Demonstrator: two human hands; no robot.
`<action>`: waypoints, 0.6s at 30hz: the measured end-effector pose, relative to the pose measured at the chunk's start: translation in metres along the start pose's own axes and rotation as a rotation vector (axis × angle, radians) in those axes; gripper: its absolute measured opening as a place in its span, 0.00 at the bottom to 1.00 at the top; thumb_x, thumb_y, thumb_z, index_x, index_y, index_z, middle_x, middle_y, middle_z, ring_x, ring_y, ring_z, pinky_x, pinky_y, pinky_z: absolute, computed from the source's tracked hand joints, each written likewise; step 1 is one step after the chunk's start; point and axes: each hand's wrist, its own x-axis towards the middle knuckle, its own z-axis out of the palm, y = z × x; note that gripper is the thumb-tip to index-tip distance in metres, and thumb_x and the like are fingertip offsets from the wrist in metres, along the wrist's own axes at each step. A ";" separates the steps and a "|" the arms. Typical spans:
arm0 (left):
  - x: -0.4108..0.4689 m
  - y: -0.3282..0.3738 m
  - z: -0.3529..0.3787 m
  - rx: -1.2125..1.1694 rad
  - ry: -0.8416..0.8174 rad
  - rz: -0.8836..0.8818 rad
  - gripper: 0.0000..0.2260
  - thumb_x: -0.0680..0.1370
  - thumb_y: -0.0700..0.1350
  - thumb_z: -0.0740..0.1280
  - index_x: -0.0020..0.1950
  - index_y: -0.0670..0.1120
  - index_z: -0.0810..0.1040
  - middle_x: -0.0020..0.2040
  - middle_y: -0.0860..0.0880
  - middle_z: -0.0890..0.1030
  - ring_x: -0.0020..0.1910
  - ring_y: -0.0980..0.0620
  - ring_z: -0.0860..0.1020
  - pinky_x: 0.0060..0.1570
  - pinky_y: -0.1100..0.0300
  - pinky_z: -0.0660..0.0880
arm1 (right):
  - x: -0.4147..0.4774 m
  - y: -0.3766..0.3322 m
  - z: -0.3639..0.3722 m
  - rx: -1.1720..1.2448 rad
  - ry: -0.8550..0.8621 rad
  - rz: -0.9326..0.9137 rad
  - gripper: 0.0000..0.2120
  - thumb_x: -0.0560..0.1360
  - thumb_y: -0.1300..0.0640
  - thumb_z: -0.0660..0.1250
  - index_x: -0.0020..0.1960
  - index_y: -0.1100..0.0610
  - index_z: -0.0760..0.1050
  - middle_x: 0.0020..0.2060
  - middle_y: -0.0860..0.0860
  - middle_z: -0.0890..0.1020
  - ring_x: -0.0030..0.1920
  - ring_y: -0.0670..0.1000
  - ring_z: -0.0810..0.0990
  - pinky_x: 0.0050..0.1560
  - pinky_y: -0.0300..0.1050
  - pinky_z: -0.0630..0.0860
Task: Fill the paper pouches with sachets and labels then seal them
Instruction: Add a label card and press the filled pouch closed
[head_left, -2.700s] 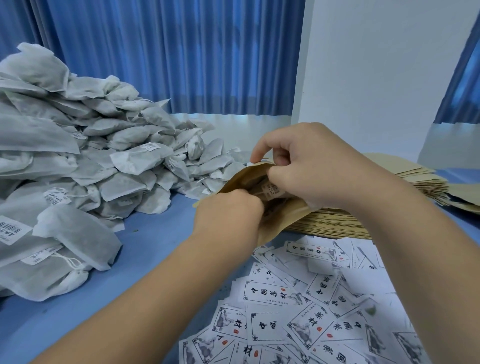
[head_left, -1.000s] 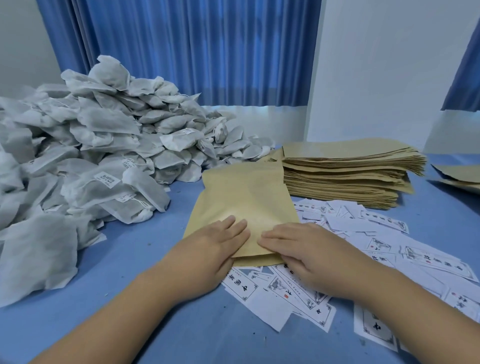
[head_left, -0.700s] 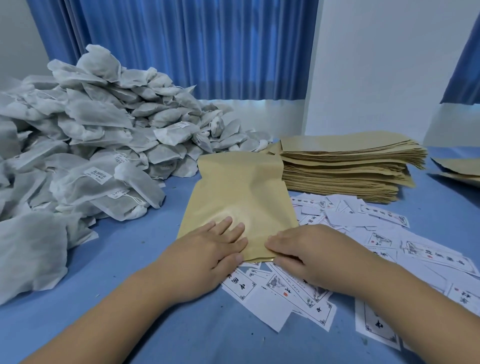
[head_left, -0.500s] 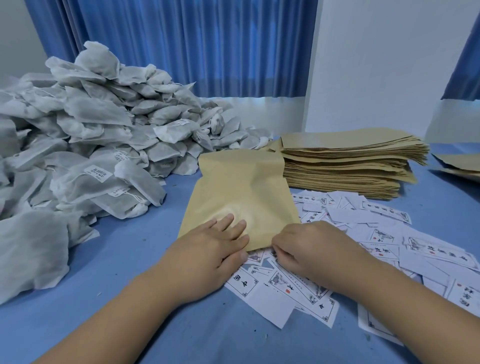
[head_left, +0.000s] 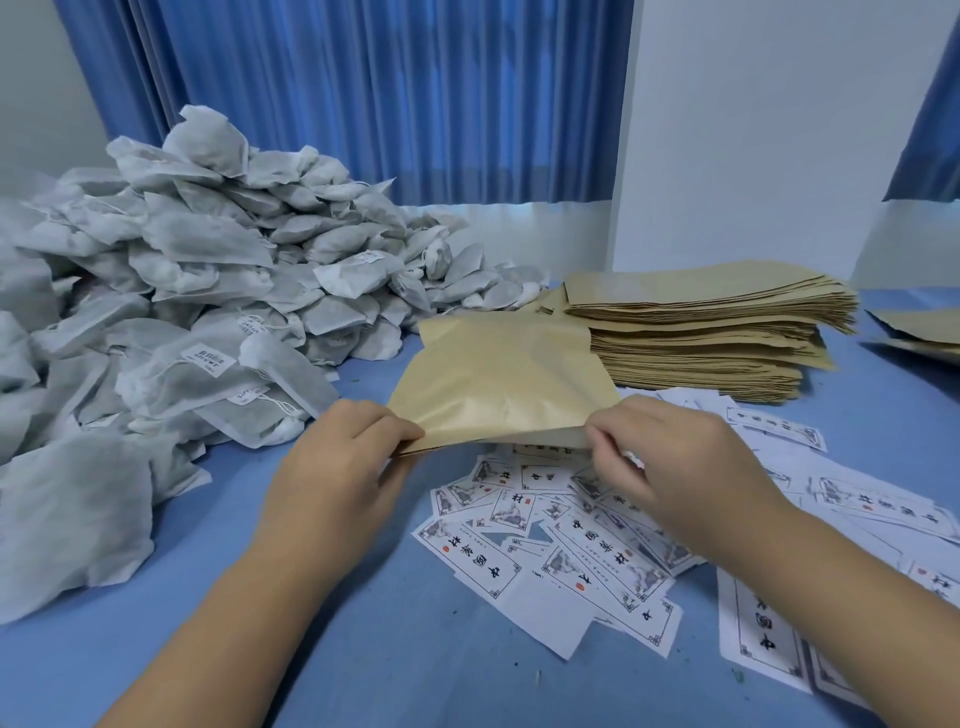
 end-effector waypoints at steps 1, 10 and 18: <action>-0.001 -0.001 0.000 0.004 0.019 -0.021 0.06 0.71 0.42 0.70 0.44 0.41 0.84 0.39 0.47 0.80 0.37 0.45 0.78 0.35 0.55 0.76 | 0.000 0.000 -0.001 -0.012 0.010 -0.025 0.15 0.78 0.57 0.57 0.40 0.59 0.80 0.31 0.52 0.78 0.29 0.54 0.76 0.27 0.49 0.75; -0.003 -0.012 -0.003 0.052 0.072 -0.053 0.05 0.70 0.40 0.70 0.41 0.40 0.84 0.34 0.48 0.77 0.37 0.49 0.71 0.33 0.60 0.69 | 0.002 0.013 -0.013 -0.151 0.047 -0.182 0.07 0.70 0.65 0.74 0.48 0.63 0.83 0.39 0.56 0.81 0.38 0.57 0.79 0.32 0.51 0.77; -0.003 -0.010 -0.011 -0.054 0.010 -0.085 0.07 0.69 0.31 0.74 0.44 0.40 0.82 0.41 0.49 0.79 0.40 0.55 0.72 0.39 0.69 0.67 | 0.002 0.017 -0.013 -0.154 0.130 -0.103 0.08 0.66 0.72 0.74 0.43 0.65 0.83 0.32 0.56 0.79 0.31 0.58 0.77 0.26 0.50 0.75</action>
